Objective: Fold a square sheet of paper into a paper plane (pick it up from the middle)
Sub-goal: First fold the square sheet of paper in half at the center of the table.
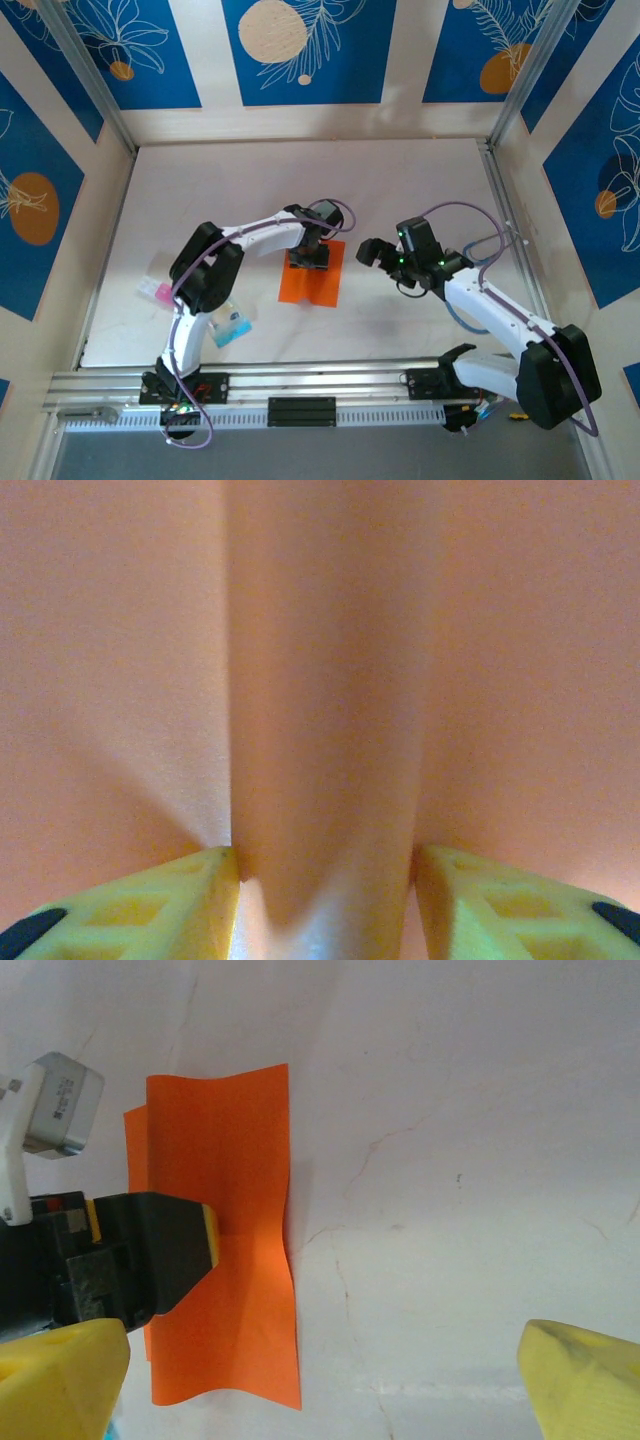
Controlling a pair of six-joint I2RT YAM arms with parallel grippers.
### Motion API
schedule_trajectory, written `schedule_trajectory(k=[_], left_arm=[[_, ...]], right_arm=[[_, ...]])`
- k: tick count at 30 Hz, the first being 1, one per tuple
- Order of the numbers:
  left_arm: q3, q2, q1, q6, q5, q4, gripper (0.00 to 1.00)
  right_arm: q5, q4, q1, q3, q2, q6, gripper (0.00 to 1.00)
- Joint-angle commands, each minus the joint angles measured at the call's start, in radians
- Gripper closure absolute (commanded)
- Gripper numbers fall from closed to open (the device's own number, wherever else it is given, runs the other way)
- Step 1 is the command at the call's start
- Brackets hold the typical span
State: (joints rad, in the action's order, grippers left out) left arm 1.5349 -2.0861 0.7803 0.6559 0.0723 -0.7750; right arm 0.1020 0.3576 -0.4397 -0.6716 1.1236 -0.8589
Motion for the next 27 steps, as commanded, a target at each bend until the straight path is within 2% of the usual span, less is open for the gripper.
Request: schedule_trajectory(k=[1, 8, 13, 16, 19, 22, 27], left_arm=[[-0.021, 0.058, 0.013, -0.014, -0.006, 0.03, 0.55], [-0.03, 0.088, 0.011, -0.03, -0.015, 0.059, 0.65], [-0.03, 0.125, 0.011, -0.032, -0.022, 0.068, 0.66], [-0.03, 0.159, 0.003, -0.03, -0.067, 0.094, 0.67], [-0.048, 0.197, -0.019, -0.007, -0.163, 0.158, 0.66], [-0.108, 0.244, -0.056, 0.053, -0.303, 0.292, 0.66], [-0.317, 0.298, -0.137, 0.282, -0.551, 0.728, 0.63]], right_arm=[[0.011, 0.006, 0.006, 0.029, -0.016, -0.022, 0.0], [0.028, -0.005, 0.009, 0.047, -0.033, -0.043, 0.0], [0.048, -0.001, 0.012, 0.059, -0.062, -0.048, 0.0], [0.051, -0.011, 0.015, 0.077, -0.091, -0.04, 0.0], [0.039, -0.035, 0.018, 0.105, -0.13, -0.03, 0.0], [0.021, -0.067, 0.027, 0.135, -0.175, -0.028, 0.01], [-0.057, -0.122, 0.062, 0.183, -0.254, -0.024, 0.01]])
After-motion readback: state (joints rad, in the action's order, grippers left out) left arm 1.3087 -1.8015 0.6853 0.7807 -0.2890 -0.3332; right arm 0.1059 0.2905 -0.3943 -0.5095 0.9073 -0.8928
